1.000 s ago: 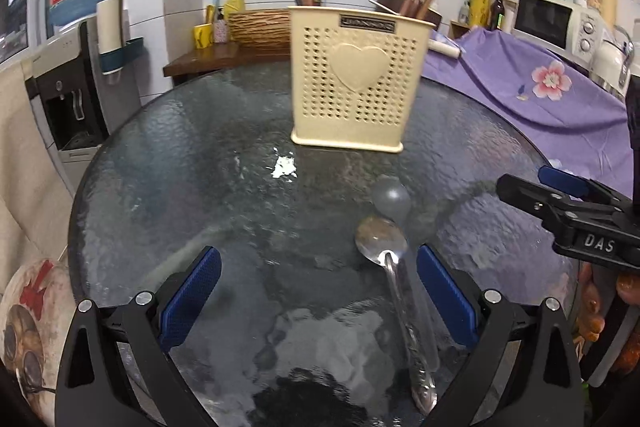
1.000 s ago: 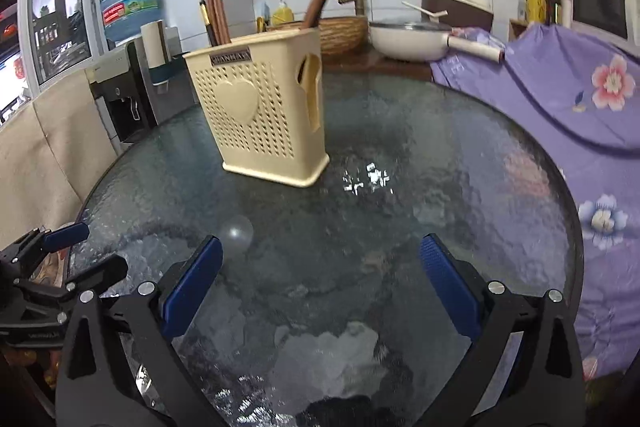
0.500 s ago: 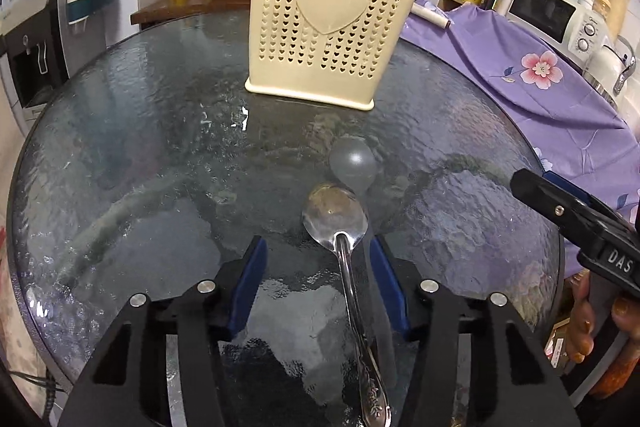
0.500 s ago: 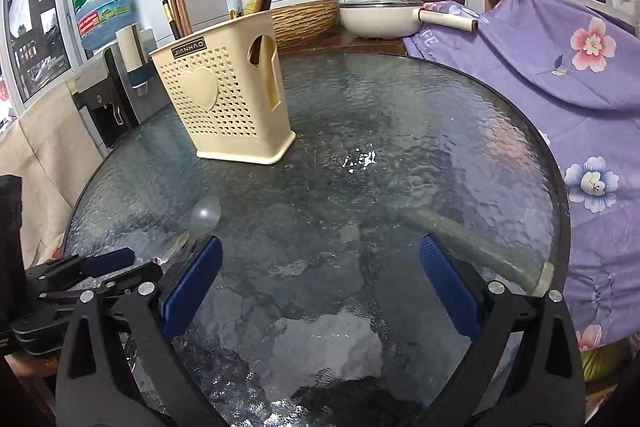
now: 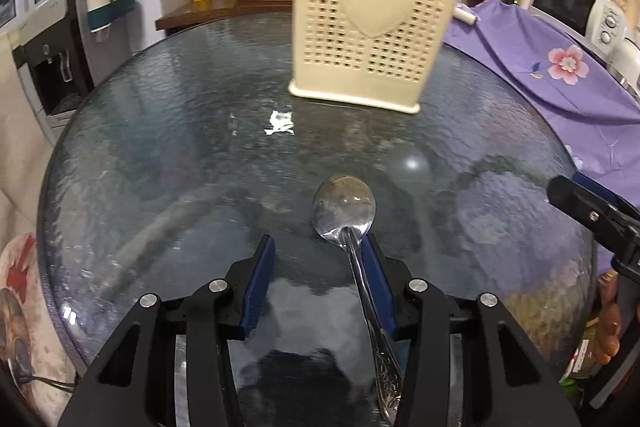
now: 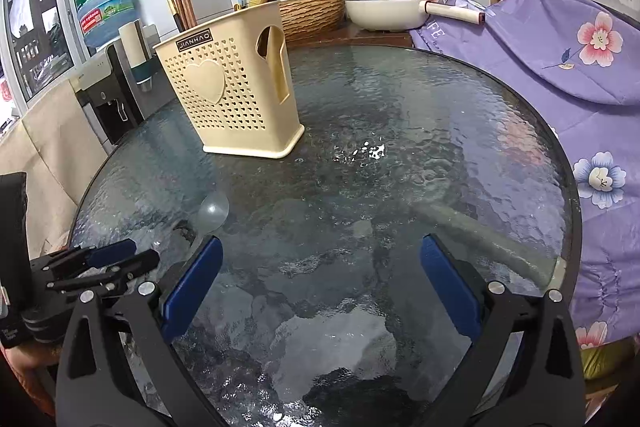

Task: Organize utensils
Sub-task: 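Close the left tool on the metal spoon handle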

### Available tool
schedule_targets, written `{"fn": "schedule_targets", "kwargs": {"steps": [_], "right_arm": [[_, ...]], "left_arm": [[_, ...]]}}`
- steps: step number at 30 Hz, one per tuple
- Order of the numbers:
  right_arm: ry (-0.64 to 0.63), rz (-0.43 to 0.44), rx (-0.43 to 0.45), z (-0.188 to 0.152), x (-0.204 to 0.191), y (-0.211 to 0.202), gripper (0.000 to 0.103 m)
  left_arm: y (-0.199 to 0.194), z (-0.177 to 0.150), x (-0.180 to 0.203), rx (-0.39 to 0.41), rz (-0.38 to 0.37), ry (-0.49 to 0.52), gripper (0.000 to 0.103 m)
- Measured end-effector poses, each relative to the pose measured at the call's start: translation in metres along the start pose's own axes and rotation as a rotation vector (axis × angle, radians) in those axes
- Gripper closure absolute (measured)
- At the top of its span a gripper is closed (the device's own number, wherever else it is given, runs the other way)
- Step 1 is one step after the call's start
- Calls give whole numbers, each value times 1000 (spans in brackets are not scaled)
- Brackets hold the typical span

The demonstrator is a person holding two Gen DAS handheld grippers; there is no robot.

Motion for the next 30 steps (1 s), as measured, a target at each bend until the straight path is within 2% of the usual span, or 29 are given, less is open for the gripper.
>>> {"fn": "schedule_targets", "kwargs": {"steps": [4,7,14,19,24,30], "right_arm": [[2,-1,-5,-1,-1,2,6],[1,2,-11,-1,-4,4,6],[-11,4,-33,-3,-13,12,6],[-3,-5,-36,-3,-11,14,6],[10,-11,-51,-4,-7,16,6],[11,-12,-64,-4,-5,19,6]], "left_arm": [[0,4,-9,-2,14,-7,58],[-1,8,-8,3,-23,-26,54],[10,14,-1,-20,-34,-37,55],[16,21,-1,-38,-55,-70,61],[21,25,7,-56,-73,-59,67],[25,30,5,-76,-85,-74,67]]}}
Point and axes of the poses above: each gripper's, at about its wrist camera, not at the fingertips, and y roughly the way its jaws point, x to its right, z to its top, the point moved 7 cm from there along y, roughly the way its jaws point, and after that the axes turned 10 degrees about y, right-handed, at the moved point
